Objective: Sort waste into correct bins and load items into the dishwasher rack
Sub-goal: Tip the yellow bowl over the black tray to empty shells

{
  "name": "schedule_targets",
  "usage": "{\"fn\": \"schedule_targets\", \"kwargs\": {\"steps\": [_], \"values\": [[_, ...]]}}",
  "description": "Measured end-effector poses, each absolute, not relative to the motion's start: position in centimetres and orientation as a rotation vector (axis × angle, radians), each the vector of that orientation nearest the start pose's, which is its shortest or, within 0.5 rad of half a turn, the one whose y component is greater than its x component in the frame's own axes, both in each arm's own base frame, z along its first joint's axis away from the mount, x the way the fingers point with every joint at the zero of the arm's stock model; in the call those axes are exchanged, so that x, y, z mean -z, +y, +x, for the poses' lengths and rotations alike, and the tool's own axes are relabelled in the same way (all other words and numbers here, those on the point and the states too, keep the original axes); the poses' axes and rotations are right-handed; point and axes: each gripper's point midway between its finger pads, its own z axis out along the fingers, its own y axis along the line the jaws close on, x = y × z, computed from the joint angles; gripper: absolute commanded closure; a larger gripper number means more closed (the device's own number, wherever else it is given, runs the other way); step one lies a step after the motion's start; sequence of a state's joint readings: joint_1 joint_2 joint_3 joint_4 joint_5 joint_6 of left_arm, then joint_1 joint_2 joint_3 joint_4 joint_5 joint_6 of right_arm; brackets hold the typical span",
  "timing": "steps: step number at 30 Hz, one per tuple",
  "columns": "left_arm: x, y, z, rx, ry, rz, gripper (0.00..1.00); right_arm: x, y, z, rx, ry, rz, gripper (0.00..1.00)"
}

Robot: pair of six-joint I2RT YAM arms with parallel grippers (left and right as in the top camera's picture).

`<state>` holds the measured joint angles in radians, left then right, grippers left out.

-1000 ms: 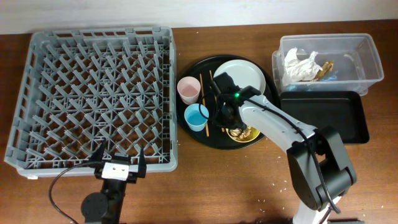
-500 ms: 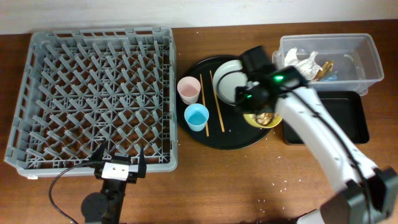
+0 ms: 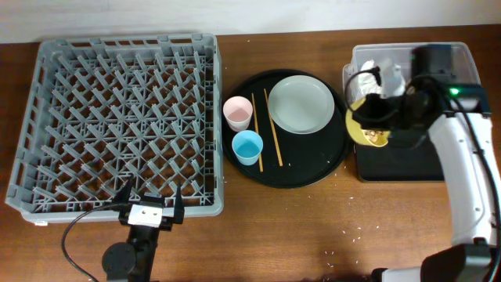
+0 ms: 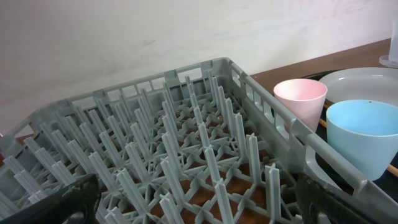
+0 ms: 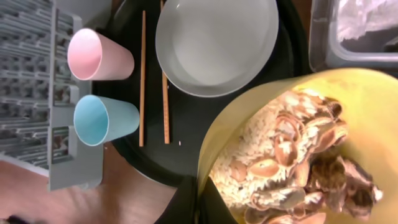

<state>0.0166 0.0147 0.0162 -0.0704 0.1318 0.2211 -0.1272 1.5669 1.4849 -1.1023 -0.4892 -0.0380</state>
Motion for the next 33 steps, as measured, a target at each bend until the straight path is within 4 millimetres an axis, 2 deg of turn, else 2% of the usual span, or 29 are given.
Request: {"fn": "schedule_targets", "kwargs": {"steps": [4,8,11,19,26,29,33], "values": [[-16.1,-1.9,24.5,-0.074,1.618,0.267,0.01,-19.4,1.7,36.0,-0.718,2.597,-0.019,0.96],[-16.1,-1.9,24.5,-0.074,1.618,0.267,0.01,-17.8,-0.5,35.5,-0.817,2.539,0.049,0.96],[-16.1,-1.9,24.5,-0.074,1.618,0.267,0.01,-17.5,-1.2,35.5,-0.87,2.493,0.066,0.96],[-16.1,-1.9,24.5,-0.074,1.617,0.267,0.0,-17.0,-3.7,35.9,-1.178,2.279,0.175,0.96],[-16.1,-1.9,24.5,-0.074,1.617,0.267,0.01,-16.2,-4.5,36.5,-1.386,2.148,0.247,0.96],[-16.1,-1.9,24.5,-0.074,1.618,0.267,0.01,-15.5,-4.6,36.7,-1.442,2.122,0.272,0.96],[-16.1,-1.9,24.5,-0.074,1.618,0.267,0.01,-15.8,-4.6,37.0,-1.477,2.079,0.265,0.96]]}}
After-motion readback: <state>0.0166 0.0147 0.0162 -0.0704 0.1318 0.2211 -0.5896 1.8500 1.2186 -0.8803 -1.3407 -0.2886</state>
